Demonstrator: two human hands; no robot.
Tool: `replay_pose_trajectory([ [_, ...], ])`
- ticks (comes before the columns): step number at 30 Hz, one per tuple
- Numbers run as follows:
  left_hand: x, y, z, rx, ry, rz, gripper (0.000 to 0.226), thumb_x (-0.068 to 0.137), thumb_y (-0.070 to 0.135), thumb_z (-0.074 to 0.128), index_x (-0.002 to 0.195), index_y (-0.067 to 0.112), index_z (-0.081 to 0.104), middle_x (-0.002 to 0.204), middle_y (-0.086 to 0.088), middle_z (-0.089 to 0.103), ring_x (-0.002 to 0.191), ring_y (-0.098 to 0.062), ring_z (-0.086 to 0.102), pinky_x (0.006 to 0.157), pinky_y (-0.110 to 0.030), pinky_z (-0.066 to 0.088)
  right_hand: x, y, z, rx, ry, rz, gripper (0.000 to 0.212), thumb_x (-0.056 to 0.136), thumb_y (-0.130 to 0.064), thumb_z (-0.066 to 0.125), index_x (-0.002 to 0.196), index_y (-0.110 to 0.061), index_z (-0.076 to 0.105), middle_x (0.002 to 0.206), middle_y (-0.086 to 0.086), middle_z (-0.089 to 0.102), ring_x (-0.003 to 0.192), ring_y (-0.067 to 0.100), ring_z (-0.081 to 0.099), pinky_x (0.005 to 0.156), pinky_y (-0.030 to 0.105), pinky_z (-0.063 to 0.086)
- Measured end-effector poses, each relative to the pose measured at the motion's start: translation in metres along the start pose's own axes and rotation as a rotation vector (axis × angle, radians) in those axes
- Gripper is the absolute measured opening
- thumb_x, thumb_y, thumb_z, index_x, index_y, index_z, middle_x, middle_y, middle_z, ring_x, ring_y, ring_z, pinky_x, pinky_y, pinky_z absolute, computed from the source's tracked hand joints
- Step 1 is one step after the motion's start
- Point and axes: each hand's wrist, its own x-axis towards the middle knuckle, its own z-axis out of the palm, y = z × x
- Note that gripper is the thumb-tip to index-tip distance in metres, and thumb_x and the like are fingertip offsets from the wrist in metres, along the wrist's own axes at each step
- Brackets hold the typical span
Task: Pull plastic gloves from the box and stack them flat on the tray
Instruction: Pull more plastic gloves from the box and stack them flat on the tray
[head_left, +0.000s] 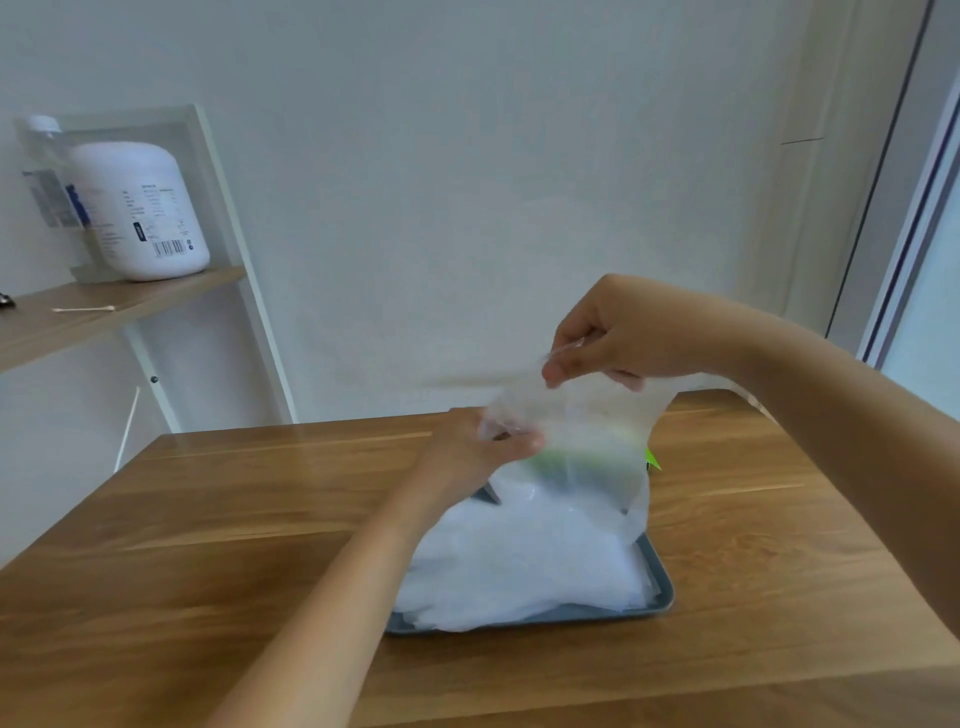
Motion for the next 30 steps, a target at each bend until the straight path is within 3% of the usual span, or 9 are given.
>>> replay_pose_trajectory([
  [3,-0.011,-0.017,-0.023,-0.196,-0.073,-0.004,0.014,0.085,0.014,0.072,0.072,0.019,0.070,0.070,0.008,0.071,0.069,-0.003,0.066,0.059,-0.011,0.048,-0.005,0.007,0.009,0.176,0.045,0.047,0.010,0.084,-0.033,0.069,0.081,-0.025,0.074,0.038,-0.005,0.050,0.037,0.005,0.036,0.041,0.011,0.028],
  [6,-0.018,-0.032,-0.049,-0.355,-0.190,-0.013,0.006,0.082,0.013,0.071,0.077,0.013,0.074,0.088,-0.010,0.071,0.082,-0.018,0.068,0.072,-0.022,0.055,-0.004,0.020,0.030,0.346,0.043,0.124,0.013,0.088,-0.028,0.066,0.082,-0.022,0.075,0.045,-0.005,0.058,0.039,0.003,0.040,0.045,0.015,0.032],
  [8,-0.019,-0.038,-0.064,-0.383,-0.203,-0.093,0.008,0.078,0.015,0.069,0.079,0.008,0.073,0.084,-0.012,0.070,0.072,-0.016,0.068,0.065,-0.021,0.056,-0.003,0.028,0.046,0.447,0.018,0.181,0.015,0.091,-0.023,0.062,0.085,-0.018,0.075,0.049,-0.003,0.062,0.040,0.004,0.043,0.047,0.014,0.036],
  [10,-0.018,-0.040,-0.077,-0.326,-0.221,-0.146,0.015,0.078,0.019,0.073,0.070,0.007,0.068,0.071,-0.008,0.067,0.059,-0.013,0.064,0.056,-0.019,0.052,-0.003,0.034,0.062,0.531,0.008,0.244,0.015,0.091,-0.019,0.063,0.087,-0.011,0.075,0.051,-0.003,0.064,0.039,0.003,0.046,0.046,0.012,0.038],
  [12,-0.015,-0.040,-0.089,-0.256,-0.250,-0.180,0.023,0.079,0.023,0.075,0.062,0.011,0.066,0.071,-0.006,0.066,0.065,-0.015,0.062,0.065,-0.022,0.051,-0.006,0.038,0.076,0.596,-0.008,0.309,0.015,0.089,-0.018,0.065,0.088,-0.007,0.075,0.055,-0.003,0.064,0.039,0.002,0.050,0.044,0.012,0.041],
  [15,-0.007,-0.044,-0.102,-0.207,-0.241,-0.277,0.032,0.072,0.030,0.081,0.083,0.004,0.065,0.081,-0.008,0.067,0.070,-0.018,0.062,0.066,-0.026,0.052,-0.010,0.047,0.095,0.637,-0.080,0.357,0.017,0.090,-0.019,0.065,0.085,-0.005,0.073,0.069,0.002,0.070,0.048,0.006,0.058,0.049,0.017,0.047],
  [17,0.000,-0.046,-0.103,-0.109,-0.235,-0.320,0.036,0.068,0.035,0.080,0.085,0.006,0.066,0.080,-0.005,0.069,0.069,-0.015,0.062,0.068,-0.025,0.050,-0.011,0.056,0.106,0.625,-0.109,0.380,0.019,0.090,-0.019,0.064,0.084,-0.004,0.073,0.073,0.005,0.072,0.050,0.008,0.059,0.050,0.018,0.047],
  [23,0.024,-0.055,-0.082,0.119,-0.205,-0.385,0.025,0.085,0.026,0.071,0.065,0.012,0.063,0.057,0.006,0.056,0.051,-0.003,0.049,0.057,-0.015,0.041,-0.014,0.090,0.131,0.357,-0.087,0.422,0.012,0.086,-0.021,0.069,0.077,-0.016,0.074,0.056,-0.006,0.064,0.042,0.004,0.050,0.045,0.015,0.040],
  [30,0.045,-0.074,-0.062,0.495,-0.199,-0.477,0.026,0.085,0.036,0.071,0.076,0.012,0.071,0.066,0.003,0.063,0.070,-0.010,0.057,0.078,-0.024,0.046,-0.011,0.106,0.152,0.322,-0.197,0.438,0.025,0.091,-0.028,0.062,0.073,-0.012,0.069,0.062,-0.004,0.069,0.038,0.004,0.052,0.042,0.011,0.037],
])
